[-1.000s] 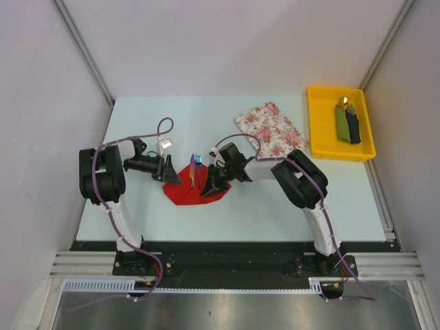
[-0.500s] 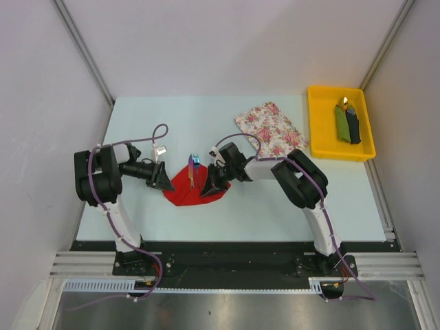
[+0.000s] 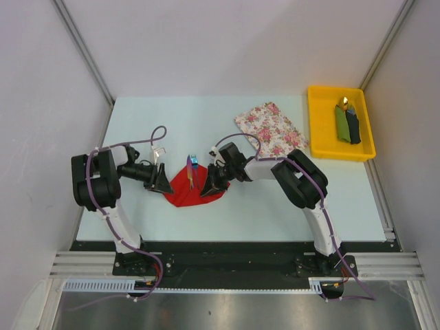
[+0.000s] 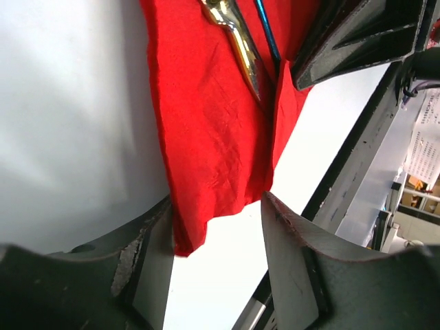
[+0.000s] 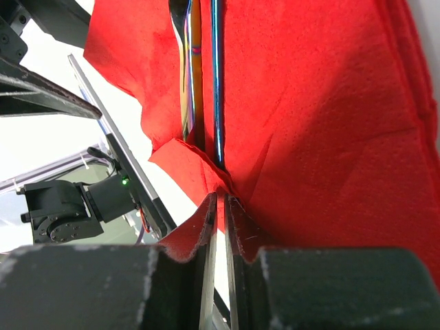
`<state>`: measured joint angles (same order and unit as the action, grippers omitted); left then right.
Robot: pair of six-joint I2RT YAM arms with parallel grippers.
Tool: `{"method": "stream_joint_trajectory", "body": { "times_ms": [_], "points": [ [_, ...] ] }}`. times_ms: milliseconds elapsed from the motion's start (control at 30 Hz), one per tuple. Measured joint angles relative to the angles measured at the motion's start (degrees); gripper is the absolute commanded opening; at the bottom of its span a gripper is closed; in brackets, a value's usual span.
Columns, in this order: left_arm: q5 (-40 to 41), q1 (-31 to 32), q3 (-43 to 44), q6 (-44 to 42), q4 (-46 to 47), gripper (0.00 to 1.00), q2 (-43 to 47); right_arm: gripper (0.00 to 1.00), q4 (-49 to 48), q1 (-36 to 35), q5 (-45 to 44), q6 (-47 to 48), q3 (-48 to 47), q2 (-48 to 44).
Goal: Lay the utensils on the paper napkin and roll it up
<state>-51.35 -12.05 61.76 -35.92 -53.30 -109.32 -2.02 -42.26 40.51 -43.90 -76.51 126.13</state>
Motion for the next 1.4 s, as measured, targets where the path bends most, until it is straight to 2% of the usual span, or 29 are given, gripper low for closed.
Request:
{"method": "stream_joint_trajectory", "body": {
  "times_ms": [300, 333, 467, 667, 1033, 1400],
  "points": [
    [0.04, -1.53, -0.17, 0.57, -0.17, 0.56, 0.00, 0.14, 0.00, 0.00, 0.00, 0.00, -0.02, 0.00],
    [0.02, -1.53, -0.24, 0.63, -0.11, 0.53, 0.00, 0.13, 0.00, 0.00, 0.00, 0.00, -0.02, 0.00],
    [0.07, -1.53, -0.35, 1.40, 0.07, 0.33, -0.07, 0.14, 0.00, 0.00, 0.00, 0.00, 0.00, 0.00],
    [-0.15, -1.53, -0.33, 0.90, -1.36, 0.17, -0.07, 0.14, -0.39, -0.04, -0.11, -0.02, -0.02, 0.00],
    [-2.80, -0.28, 0.09, -0.31, -5.05, 0.08, -0.07, 0.13, -1.11, -0.79, -1.25, -0.76, -0.52, 0.00],
    [-5.95, 2.23, 1.11, 2.45, -5.03, 0.00, -0.07, 0.13, -2.60, -2.14, -2.73, -1.55, -2.49, 0.90]
  ]
}}
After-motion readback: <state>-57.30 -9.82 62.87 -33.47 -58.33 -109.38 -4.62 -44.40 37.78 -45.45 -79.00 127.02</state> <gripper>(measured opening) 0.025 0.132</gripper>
